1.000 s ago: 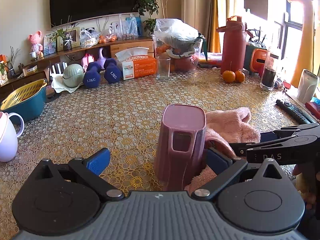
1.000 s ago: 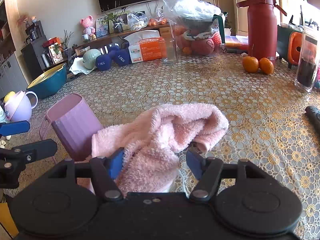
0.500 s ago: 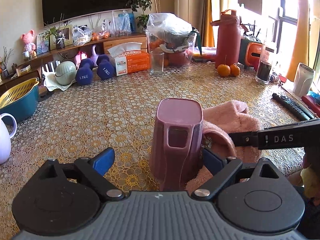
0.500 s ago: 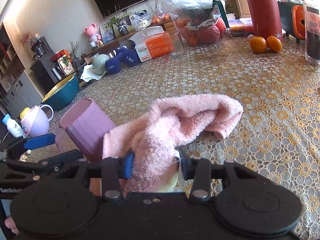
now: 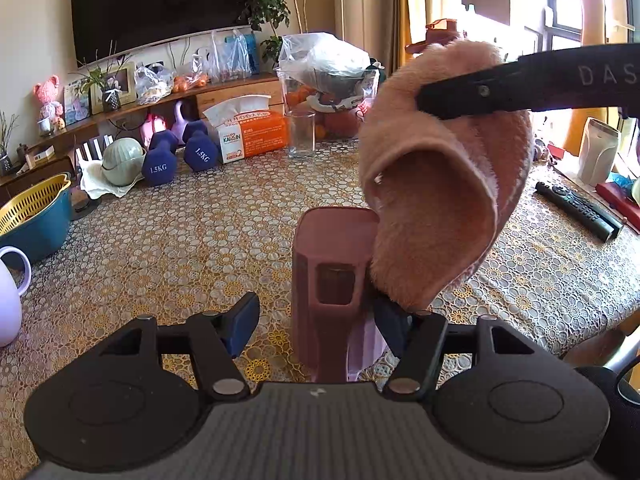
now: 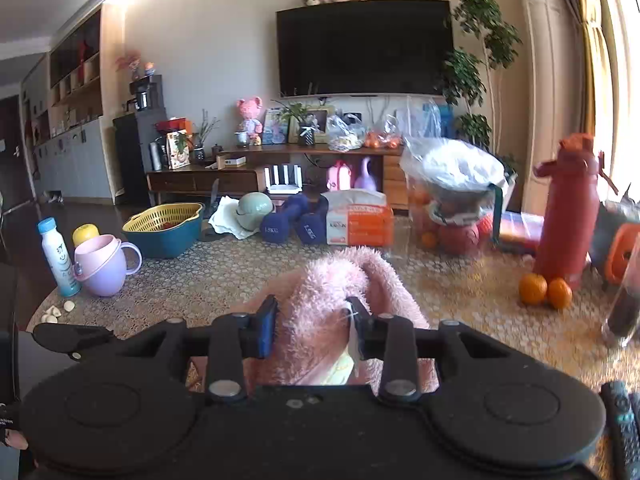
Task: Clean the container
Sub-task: 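Lift the pink towel up with the right gripper beside the cup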
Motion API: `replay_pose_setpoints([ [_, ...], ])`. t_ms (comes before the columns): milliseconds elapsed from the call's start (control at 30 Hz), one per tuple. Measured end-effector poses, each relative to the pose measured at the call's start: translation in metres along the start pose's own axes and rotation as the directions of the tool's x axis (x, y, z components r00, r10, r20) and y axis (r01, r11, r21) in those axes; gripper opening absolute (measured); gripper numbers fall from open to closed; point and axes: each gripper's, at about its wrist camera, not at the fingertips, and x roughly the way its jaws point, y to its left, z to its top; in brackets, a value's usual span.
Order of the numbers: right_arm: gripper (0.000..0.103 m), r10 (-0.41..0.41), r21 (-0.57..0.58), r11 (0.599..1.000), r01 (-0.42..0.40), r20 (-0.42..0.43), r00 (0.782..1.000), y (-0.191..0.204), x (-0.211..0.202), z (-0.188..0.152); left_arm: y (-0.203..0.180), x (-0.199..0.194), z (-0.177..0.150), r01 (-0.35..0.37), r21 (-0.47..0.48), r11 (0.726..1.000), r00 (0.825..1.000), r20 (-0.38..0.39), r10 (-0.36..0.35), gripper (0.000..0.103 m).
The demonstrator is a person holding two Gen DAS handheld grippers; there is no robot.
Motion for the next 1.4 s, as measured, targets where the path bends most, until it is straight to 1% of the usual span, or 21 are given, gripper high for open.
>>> replay_pose_setpoints([
  [100,0.035,0.051,-0.072,0.996,-0.052,-0.013,0.999,0.018,0.008,0.008,-0.003,0.001,0.001,0.001,0.020,1.000,1.000,0.001,-0.001,0.059],
  [233,0.036,0.104,-0.159,0.981,-0.115,-0.072,0.992,0.041,0.025,0.006,-0.004,0.004,0.001,0.018,0.027,0.999,1.000,0.000,-0.018,0.053],
  [300,0.037,0.089,-0.207,0.973,-0.103,-0.075,0.993,0.051,0.031,0.001,-0.005,0.004,0.001,0.028,0.035,0.999,1.000,0.003,-0.028,0.049],
  [333,0.037,0.089,-0.209,0.972,-0.104,-0.079,0.993,0.051,0.033,0.002,-0.005,0.004,0.001,0.034,0.038,0.999,0.999,0.003,-0.034,0.046],
  [367,0.037,0.098,-0.200,0.973,-0.114,-0.089,0.991,0.049,0.035,0.003,-0.005,0.004,0.001,0.037,0.040,0.999,0.999,0.003,-0.037,0.045],
  [433,0.037,0.082,-0.221,0.970,-0.103,-0.102,0.991,0.047,0.038,0.003,-0.006,0.005,0.001,0.037,0.043,0.998,0.999,0.006,-0.037,0.044],
  [467,0.036,0.066,-0.249,0.965,-0.089,-0.097,0.993,0.047,0.039,-0.001,-0.005,0.005,0.000,0.040,0.044,0.998,0.999,0.005,-0.040,0.038],
  [533,0.036,0.061,-0.255,0.963,-0.082,-0.091,0.994,0.046,0.038,-0.001,-0.004,0.006,0.000,0.051,0.036,0.998,0.999,-0.003,-0.051,0.035],
  [567,0.035,0.045,-0.266,0.962,-0.065,-0.082,0.996,0.046,0.037,-0.001,-0.002,0.007,0.000,0.055,0.031,0.998,0.998,-0.011,-0.055,0.030],
  [600,0.035,0.022,-0.283,0.958,-0.041,-0.071,0.997,0.047,0.037,0.000,-0.002,0.007,-0.002,0.059,0.028,0.998,0.998,-0.018,-0.058,0.028],
  [633,0.035,0.002,-0.295,0.955,-0.020,-0.064,0.998,0.046,0.037,0.000,-0.002,0.007,-0.002,0.056,0.030,0.998,0.998,-0.021,-0.056,0.025],
  [667,0.035,-0.006,-0.298,0.954,-0.013,-0.063,0.998,0.045,0.038,0.000,-0.003,0.007,-0.003,0.049,0.033,0.998,0.999,-0.024,-0.048,0.019],
  [700,0.035,-0.014,-0.294,0.956,-0.004,-0.061,0.998,0.042,0.038,0.000,-0.002,0.009,-0.003,0.043,0.031,0.999,0.999,-0.031,-0.042,0.018],
  [833,0.035,-0.062,-0.228,0.972,0.049,-0.050,0.997,0.024,0.039,-0.002,0.003,0.012,-0.004,0.037,0.015,0.999,0.998,-0.046,-0.037,0.018],
  [933,0.034,-0.088,-0.151,0.986,0.077,-0.067,0.994,0.008,0.040,-0.005,0.005,0.013,-0.005,0.031,0.004,1.000,0.998,-0.057,-0.031,0.018],
  [1000,0.034,-0.085,-0.102,0.992,0.076,-0.093,0.992,-0.002,0.042,-0.011,0.005,0.011,-0.005,0.032,0.001,0.999,0.998,-0.057,-0.032,0.018],
  [1100,0.034,-0.130,-0.102,0.988,0.118,-0.121,0.984,-0.011,0.046,-0.023,0.005,0.005,-0.004,0.029,0.018,0.999,0.999,-0.041,-0.028,0.018],
  [1200,0.034,-0.175,-0.100,0.981,0.163,-0.118,0.978,-0.021,0.041,-0.026,0.005,-0.001,-0.003,0.031,0.029,0.999,0.999,-0.022,-0.031,0.018],
  [1300,0.034,-0.160,-0.062,0.986,0.154,-0.097,0.982,-0.031,0.030,-0.021,0.005,-0.006,0.001,0.030,0.043,0.999,0.999,-0.015,-0.030,0.020],
  [1333,0.034,-0.161,-0.066,0.986,0.155,-0.088,0.983,-0.032,0.028,-0.019,0.005,-0.008,0.002,0.032,0.046,0.998,0.999,-0.012,-0.032,0.023],
  [1400,0.034,-0.149,-0.067,0.987,0.144,-0.079,0.986,-0.033,0.026,-0.017,0.007,-0.013,0.004,0.031,0.049,0.998,1.000,0.002,-0.031,0.036],
])
